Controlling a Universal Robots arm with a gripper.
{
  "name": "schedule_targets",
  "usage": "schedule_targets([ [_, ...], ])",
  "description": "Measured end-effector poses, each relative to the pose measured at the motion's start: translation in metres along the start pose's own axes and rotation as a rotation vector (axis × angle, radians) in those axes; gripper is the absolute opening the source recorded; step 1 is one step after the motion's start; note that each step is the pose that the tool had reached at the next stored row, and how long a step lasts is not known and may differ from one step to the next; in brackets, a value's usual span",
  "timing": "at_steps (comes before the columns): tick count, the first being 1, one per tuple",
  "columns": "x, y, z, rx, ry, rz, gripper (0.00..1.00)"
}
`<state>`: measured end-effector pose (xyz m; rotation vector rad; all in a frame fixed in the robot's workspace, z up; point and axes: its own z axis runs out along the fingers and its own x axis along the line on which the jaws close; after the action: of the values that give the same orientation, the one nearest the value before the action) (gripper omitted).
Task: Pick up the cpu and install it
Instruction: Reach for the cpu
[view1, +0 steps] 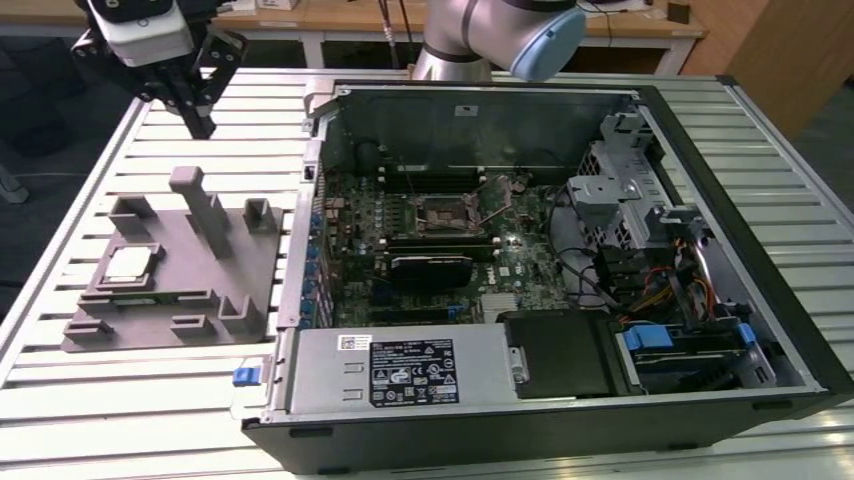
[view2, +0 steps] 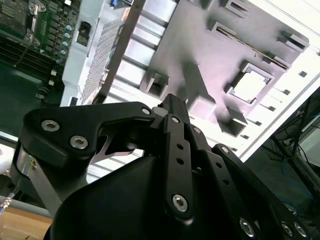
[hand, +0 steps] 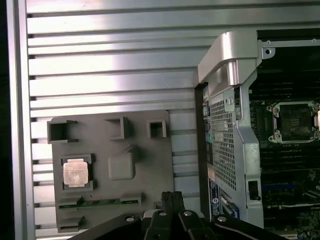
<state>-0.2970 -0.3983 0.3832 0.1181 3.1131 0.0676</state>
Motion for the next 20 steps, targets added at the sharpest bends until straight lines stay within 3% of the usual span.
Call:
schedule_targets([
  [12,0.0307,-0.0024,0.0006,-0.0001,0.0000,0.000,0.11],
  [20,0.0570,-0.0044,0.0008,-0.0001,-0.0001,0.000,0.11],
])
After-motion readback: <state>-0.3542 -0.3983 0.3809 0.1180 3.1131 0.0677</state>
